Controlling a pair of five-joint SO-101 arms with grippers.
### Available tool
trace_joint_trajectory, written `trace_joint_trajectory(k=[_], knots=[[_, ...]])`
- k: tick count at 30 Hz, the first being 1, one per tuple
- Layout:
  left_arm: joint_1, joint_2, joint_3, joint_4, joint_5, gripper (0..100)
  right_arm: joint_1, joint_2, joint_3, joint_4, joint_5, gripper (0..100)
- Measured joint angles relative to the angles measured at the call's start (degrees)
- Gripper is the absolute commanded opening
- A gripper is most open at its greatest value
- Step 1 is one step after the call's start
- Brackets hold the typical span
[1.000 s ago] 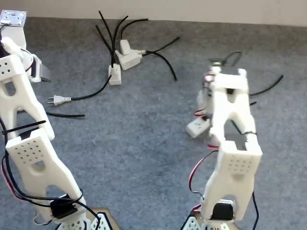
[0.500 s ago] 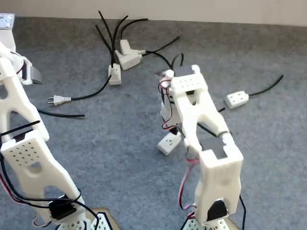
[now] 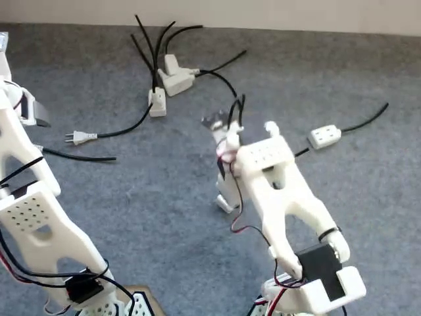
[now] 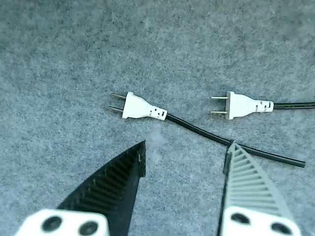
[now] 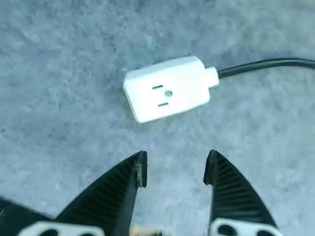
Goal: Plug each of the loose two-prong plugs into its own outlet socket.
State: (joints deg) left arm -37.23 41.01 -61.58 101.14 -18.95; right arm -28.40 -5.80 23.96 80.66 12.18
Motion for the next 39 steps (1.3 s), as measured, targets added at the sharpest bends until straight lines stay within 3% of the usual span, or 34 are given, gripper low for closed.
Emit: trace_joint_trajectory(k=[7,22,28,35,39], knots=[[-1.23,0.00,0.00,0.00,0.00,26,-0.09,0.00,8.18,-8.97,0.26,19.8],[-1.67,0.00,0.35,-0.70,0.00,26,-1.41,-1.32,4.22,-4.92,0.35,19.8],[-1.67,0.00,0.35,-0.70,0.00,26,-1.41,1.41,3.96,-8.26,0.44,19.8],[-1.67,0.00,0.35,-0.70,0.00,26,2.29,9.32,3.78,-10.99,0.79,19.8],[-1.67,0.00,0.35,-0.70,0.00,26,3.78,10.20,3.87,-6.51,3.78,19.8]])
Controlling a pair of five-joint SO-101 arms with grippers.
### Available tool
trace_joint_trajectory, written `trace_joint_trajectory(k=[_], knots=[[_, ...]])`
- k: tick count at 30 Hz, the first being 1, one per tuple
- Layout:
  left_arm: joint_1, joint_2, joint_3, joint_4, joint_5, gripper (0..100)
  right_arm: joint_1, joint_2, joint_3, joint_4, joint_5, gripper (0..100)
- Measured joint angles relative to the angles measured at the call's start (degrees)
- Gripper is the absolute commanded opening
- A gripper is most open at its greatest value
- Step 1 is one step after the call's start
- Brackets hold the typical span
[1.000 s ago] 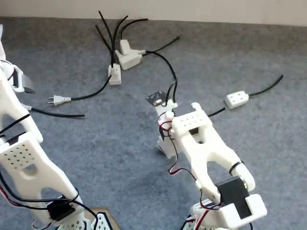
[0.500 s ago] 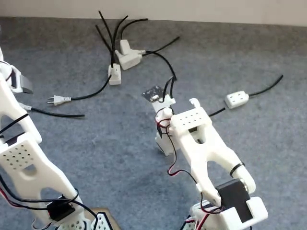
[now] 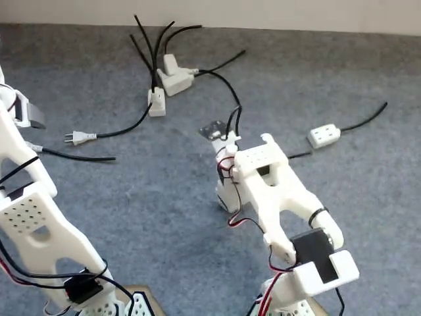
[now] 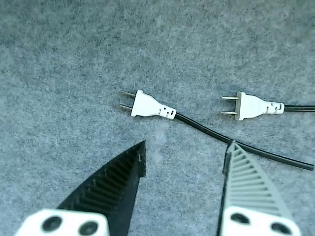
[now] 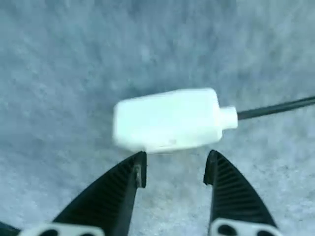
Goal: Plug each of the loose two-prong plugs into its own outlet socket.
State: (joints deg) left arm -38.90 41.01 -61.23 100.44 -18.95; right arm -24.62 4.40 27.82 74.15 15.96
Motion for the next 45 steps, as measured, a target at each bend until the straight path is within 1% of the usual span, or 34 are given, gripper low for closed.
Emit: trace_joint_trajectory(k=[4,8,11,16,20,24,29,32,35,38,41,45], knots=[[0.00,0.00,0.00,-0.26,0.00,26,1.85,-0.97,2.55,2.73,1.14,19.8],[0.00,0.00,0.00,-0.70,0.00,26,3.87,-4.13,9.93,0.70,1.58,19.8],[0.00,0.62,0.00,-0.70,0.00,26,4.40,-8.79,12.13,0.88,1.85,19.8],[0.00,2.64,0.00,-1.76,0.00,26,4.22,-20.75,8.70,7.30,1.85,19.8],[0.00,2.64,0.00,-2.90,0.00,26,0.70,-25.58,1.85,9.05,1.67,19.8],[0.00,2.64,0.00,-2.90,0.00,26,-2.20,-22.86,-0.62,4.92,-0.88,19.8],[0.00,2.64,0.00,-3.08,0.00,26,-2.46,-10.90,-0.62,-0.70,-2.11,19.8],[-0.18,2.64,0.00,-3.08,0.00,26,-2.55,-4.92,-0.62,-2.02,-2.29,19.8],[-0.79,2.64,0.00,-4.04,0.00,26,-2.46,-3.08,-0.70,-1.93,-2.29,19.8],[-1.49,2.64,0.00,-4.57,0.00,26,0.18,-2.90,0.53,-1.58,-2.29,19.8],[-2.02,2.64,0.00,-4.66,0.00,26,4.48,-2.55,4.75,-2.02,-2.29,19.8],[-2.02,2.64,0.00,-4.66,0.00,26,10.11,-2.81,8.44,-2.11,2.46,19.8]])
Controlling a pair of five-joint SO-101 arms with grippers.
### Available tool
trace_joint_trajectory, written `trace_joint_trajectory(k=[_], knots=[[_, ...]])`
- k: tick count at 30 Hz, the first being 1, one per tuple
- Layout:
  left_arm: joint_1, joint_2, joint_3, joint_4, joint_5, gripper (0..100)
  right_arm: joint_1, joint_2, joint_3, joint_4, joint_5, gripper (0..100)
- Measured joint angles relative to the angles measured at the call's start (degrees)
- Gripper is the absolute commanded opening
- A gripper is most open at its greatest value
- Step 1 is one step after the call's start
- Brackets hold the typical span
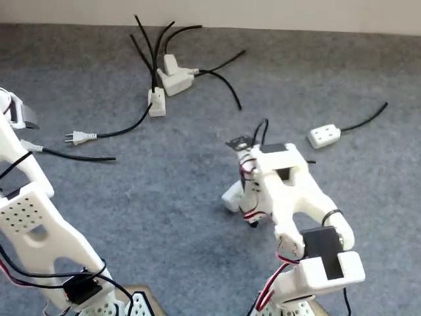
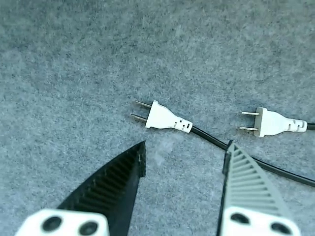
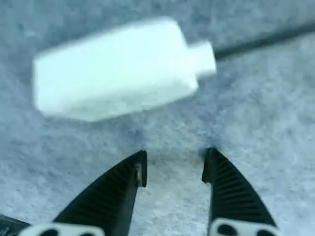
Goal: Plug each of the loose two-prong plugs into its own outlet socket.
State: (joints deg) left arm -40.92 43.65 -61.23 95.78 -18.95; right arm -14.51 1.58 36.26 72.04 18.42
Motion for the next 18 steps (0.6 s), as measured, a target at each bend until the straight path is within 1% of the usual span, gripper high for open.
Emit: trace_joint_trajectory(k=[5,7,9,13,16,18], knots=[[0.00,0.00,0.00,0.00,0.00,26,4.40,-3.25,1.41,2.73,2.20,19.8],[0.00,0.00,0.00,0.00,0.00,26,4.22,-7.03,0.53,5.27,2.29,19.8],[0.00,0.00,0.00,0.00,0.00,26,2.20,-11.87,-2.20,6.59,2.29,19.8],[0.00,0.00,0.00,0.00,0.00,26,-6.07,-18.11,-7.91,7.82,1.93,19.8],[0.00,0.00,0.00,0.00,0.00,26,-10.99,-17.49,-11.87,6.68,-2.99,19.8],[0.00,0.00,0.00,0.00,0.00,26,-11.87,-15.12,-14.07,4.13,-6.86,19.8]])
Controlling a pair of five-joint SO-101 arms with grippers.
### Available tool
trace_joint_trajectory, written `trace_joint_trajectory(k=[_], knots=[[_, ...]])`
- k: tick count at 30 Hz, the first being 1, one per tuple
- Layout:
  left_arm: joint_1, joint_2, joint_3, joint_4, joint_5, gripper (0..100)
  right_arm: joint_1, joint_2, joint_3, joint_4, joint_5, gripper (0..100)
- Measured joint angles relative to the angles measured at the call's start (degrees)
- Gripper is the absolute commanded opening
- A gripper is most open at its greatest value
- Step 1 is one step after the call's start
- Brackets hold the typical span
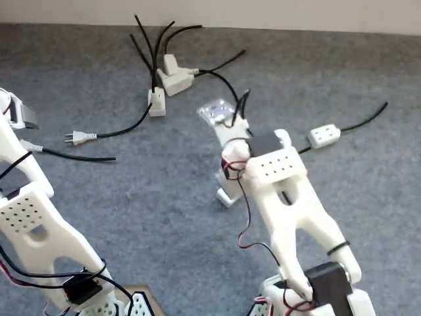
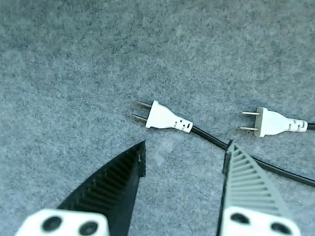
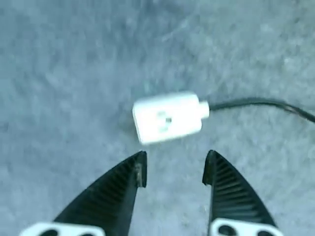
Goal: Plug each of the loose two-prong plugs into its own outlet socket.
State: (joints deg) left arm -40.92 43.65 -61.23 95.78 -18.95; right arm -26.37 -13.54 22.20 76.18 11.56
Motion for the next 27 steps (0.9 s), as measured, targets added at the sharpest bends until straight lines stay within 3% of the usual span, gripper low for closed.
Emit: trace_joint_trajectory(k=[4,8,20,27], knots=[[0.00,0.00,0.00,0.00,0.00,26,-0.09,7.91,-1.14,-7.21,-5.89,19.8],[0.00,0.00,0.00,0.00,0.00,26,-0.09,13.36,-1.14,-11.43,-7.12,19.8],[0.00,0.00,0.00,0.00,0.00,26,-0.18,18.46,-0.44,-12.48,-17.32,19.8],[-0.35,0.00,0.00,0.00,0.00,26,-0.18,17.49,3.43,-11.16,-17.93,19.9]])
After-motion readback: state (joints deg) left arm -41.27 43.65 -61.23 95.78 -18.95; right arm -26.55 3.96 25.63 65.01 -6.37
